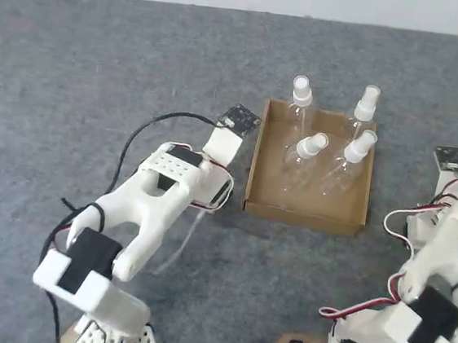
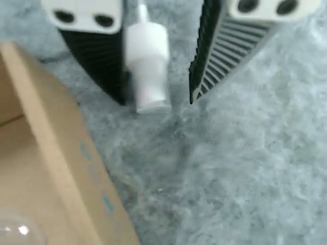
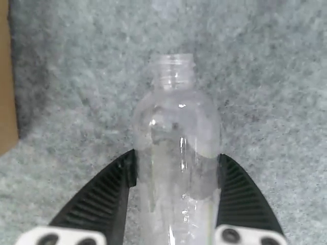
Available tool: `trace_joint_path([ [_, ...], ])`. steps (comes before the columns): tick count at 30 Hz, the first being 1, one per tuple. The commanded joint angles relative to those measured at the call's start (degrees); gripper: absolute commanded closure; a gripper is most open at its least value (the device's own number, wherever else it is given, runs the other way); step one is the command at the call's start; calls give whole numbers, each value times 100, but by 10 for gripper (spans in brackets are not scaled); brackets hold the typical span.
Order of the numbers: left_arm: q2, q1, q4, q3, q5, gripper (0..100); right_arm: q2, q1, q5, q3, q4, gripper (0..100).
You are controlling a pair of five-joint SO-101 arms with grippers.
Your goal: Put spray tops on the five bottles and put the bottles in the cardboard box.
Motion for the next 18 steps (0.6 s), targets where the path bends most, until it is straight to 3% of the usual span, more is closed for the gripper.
trace_joint_path([
  [1, -79, -141, 132, -259, 18, 882, -75, -48, -26, -264, -84, 843],
  [9, -97, -809, 492, -259, -316, 980, -92, -57, -26, -264, -48, 843],
  [18, -185, -1152, 580, -303, -431, 986, -66, -66, -26, -255, -31, 842],
])
